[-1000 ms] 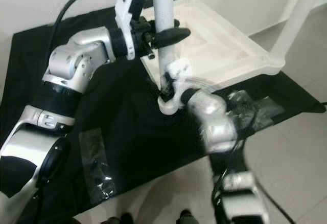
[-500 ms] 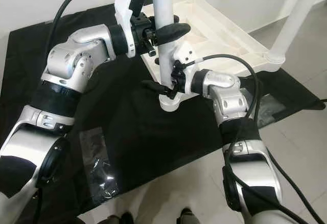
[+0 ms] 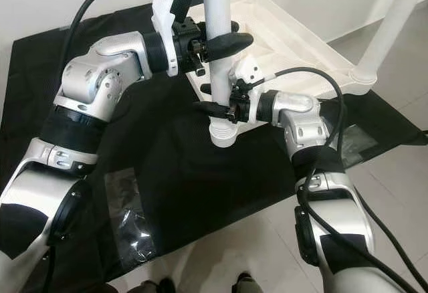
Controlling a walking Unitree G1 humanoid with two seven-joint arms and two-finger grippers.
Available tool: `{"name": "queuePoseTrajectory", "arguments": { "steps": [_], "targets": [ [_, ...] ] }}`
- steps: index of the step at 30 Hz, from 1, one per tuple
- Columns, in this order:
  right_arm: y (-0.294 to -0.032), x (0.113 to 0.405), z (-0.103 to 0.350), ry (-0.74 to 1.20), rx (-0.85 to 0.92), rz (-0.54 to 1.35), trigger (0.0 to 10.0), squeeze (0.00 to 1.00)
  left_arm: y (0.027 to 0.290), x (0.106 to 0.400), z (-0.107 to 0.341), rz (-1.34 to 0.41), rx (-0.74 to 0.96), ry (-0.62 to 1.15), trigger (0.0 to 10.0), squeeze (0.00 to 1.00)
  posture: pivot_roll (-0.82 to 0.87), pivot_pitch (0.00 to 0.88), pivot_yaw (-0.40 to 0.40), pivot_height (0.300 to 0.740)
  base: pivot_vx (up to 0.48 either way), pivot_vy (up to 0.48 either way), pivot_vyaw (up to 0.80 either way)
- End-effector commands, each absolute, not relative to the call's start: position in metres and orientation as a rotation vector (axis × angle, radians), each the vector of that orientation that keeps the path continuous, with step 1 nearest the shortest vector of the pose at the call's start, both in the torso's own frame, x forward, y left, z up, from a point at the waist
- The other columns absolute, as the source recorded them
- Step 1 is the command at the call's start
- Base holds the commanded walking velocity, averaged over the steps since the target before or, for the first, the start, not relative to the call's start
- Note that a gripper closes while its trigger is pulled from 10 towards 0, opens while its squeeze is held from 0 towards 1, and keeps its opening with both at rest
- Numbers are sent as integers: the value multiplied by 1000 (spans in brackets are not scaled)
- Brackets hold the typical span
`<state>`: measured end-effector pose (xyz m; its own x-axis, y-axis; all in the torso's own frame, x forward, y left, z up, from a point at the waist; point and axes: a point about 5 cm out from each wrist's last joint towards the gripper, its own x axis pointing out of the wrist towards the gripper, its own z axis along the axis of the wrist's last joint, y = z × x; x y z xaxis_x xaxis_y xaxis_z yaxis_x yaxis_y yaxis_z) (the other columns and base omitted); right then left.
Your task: Building children table
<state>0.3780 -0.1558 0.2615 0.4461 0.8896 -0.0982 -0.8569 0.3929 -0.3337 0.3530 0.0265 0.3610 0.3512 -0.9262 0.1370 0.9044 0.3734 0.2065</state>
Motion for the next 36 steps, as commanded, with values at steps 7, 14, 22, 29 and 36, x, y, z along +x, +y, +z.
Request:
{"name": "queuePoseTrajectory", "arguments": {
  "steps": [7, 14, 22, 29, 36],
  "targets": [
    [-143, 374, 226, -50, -317, 953, 0, 0, 27, 358, 349, -1154, 93, -183, 10000, 0, -35, 209, 86, 740, 0, 0, 0],
    [-79, 329, 162, 53, -18, 265, 0, 0, 32, 363, 351, -1103, 74, -180, 10000, 0, -35, 201, 87, 740, 0, 0, 0],
    [-72, 335, 170, 27, 14, 280, 0, 0, 32, 367, 352, -1073, 74, -184, 10000, 0, -48, 187, 80, 740, 0, 0, 0],
    [-68, 328, 179, 46, -2, 278, 10000, 0, 30, 366, 353, -1082, 66, -185, 0, 0, -50, 189, 82, 740, 0, 0, 0],
    [-84, 343, 209, -24, -94, 416, 10000, 1000, 30, 367, 355, -1083, 69, -186, 0, 0, -45, 191, 79, 740, 0, 0, 0]
  ]
}}
